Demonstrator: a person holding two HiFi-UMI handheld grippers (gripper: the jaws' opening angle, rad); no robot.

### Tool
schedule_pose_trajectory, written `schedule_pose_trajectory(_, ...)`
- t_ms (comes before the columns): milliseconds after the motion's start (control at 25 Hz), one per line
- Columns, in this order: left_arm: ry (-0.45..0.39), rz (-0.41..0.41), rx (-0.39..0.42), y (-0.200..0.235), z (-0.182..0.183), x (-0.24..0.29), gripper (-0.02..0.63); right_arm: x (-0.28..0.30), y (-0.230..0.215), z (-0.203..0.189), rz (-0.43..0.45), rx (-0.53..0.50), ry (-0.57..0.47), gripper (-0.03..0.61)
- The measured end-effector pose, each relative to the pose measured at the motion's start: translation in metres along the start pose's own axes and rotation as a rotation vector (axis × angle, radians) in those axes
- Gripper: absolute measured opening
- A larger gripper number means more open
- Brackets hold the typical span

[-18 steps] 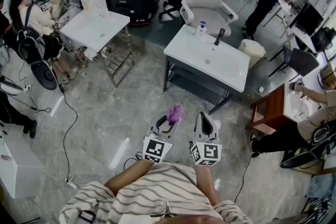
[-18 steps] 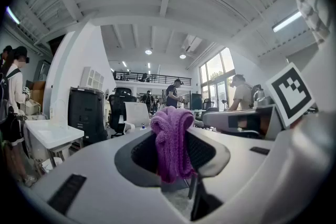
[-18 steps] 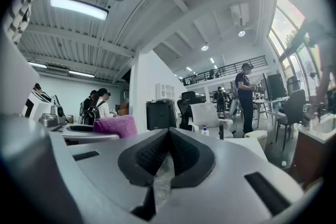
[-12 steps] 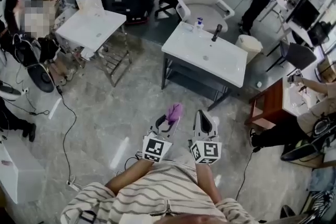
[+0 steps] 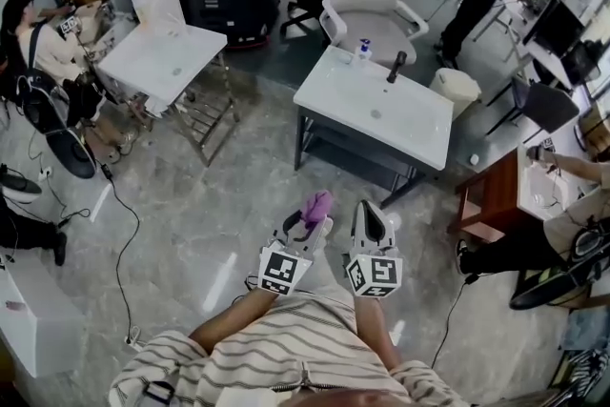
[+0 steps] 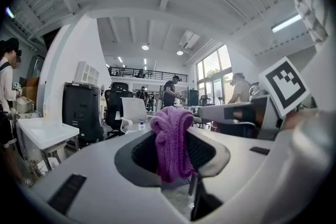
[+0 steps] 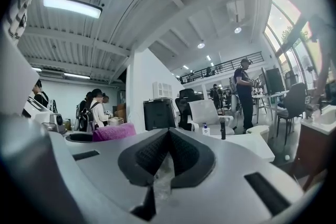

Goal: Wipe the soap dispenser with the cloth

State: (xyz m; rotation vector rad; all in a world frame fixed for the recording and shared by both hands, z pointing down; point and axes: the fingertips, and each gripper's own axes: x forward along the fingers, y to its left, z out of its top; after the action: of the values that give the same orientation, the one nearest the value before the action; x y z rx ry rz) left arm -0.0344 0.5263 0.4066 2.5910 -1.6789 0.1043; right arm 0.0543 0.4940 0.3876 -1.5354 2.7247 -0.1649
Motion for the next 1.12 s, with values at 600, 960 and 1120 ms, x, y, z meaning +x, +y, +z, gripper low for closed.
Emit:
schedule_pose_trajectory(600, 0.001, 0.01, 0.041, 0.112, 0.026, 0.183, 0.129, 0.203, -0.08, 0.018, 0.045, 0.067, -0.009, 0.009)
schedule_pose_trajectory(960, 0.014, 0.027, 0.04, 0.16, 0.043, 0.305, 0.129, 0.312, -0.147, 0.033, 0.088, 0.093, 0.007, 0.009)
schedule_pose_trajectory(1120, 0.026, 0.02, 0.056, 0.17, 0.045, 0.346, 0.129, 0.345, -0.179, 0.035, 0.081, 0.121, 0.002, 0.009)
